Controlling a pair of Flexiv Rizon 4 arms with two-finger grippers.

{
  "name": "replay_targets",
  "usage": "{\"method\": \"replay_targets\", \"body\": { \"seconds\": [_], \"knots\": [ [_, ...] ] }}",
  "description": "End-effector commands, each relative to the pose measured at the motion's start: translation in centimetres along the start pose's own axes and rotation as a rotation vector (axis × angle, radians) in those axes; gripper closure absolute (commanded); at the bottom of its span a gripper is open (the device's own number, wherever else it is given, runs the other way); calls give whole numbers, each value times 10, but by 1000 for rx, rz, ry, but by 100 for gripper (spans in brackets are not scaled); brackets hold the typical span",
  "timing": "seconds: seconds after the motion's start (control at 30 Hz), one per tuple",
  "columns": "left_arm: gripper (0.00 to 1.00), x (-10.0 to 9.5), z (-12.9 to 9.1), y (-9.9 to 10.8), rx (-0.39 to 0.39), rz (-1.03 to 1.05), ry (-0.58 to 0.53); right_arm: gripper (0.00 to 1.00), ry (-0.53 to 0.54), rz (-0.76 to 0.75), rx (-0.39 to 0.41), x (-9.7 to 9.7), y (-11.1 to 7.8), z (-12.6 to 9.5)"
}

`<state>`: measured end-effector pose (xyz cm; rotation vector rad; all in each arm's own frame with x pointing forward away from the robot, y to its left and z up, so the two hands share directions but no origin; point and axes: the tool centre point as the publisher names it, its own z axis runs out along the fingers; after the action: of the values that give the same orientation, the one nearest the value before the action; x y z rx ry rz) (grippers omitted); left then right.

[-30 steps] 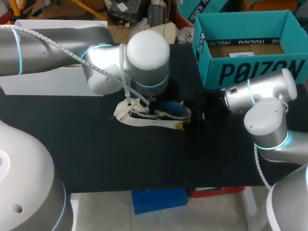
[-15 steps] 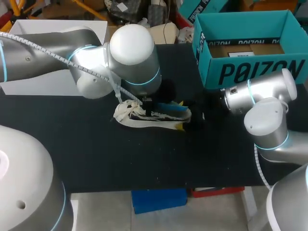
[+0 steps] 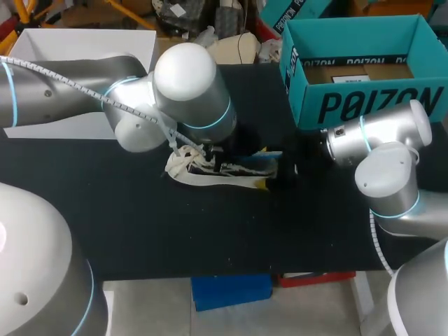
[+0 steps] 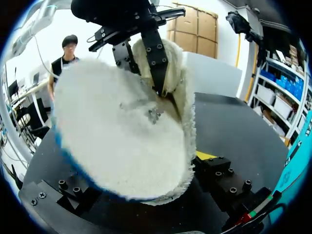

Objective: Take the shoe out of the shoebox, open the shoe tongue, remove and reinsert the insole, then place the shoe into the shoebox

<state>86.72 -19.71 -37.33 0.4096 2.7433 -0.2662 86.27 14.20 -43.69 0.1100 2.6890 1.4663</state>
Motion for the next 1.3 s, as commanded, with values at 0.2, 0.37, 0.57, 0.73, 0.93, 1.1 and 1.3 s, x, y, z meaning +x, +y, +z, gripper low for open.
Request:
{"method": "replay_targets", "body": {
  "seconds": [0.2, 0.37, 0.57, 0.73, 0.93, 1.1, 1.3],
  "knots": [
    [57, 1, 10, -2, 36, 50, -8, 100, -1, 2, 2, 1, -3, 3],
    [57, 2, 13, -8, 39, 103, -36, 100, -1, 2, 2, 1, -3, 3],
    [55, 0, 17, -15, 52, 130, -59, 100, -1, 2, 2, 1, -3, 3],
    [56, -5, 18, -23, 69, 116, -80, 100, -1, 2, 2, 1, -3, 3],
    [56, -6, 22, -40, 75, 119, -97, 100, -1, 2, 2, 1, -3, 3],
    [56, -6, 21, -53, 90, 112, -107, 100, -1, 2, 2, 1, -3, 3],
    [66, -8, 19, -57, 97, 106, -120, 100, -1, 2, 2, 1, -3, 3]
  ]
}}
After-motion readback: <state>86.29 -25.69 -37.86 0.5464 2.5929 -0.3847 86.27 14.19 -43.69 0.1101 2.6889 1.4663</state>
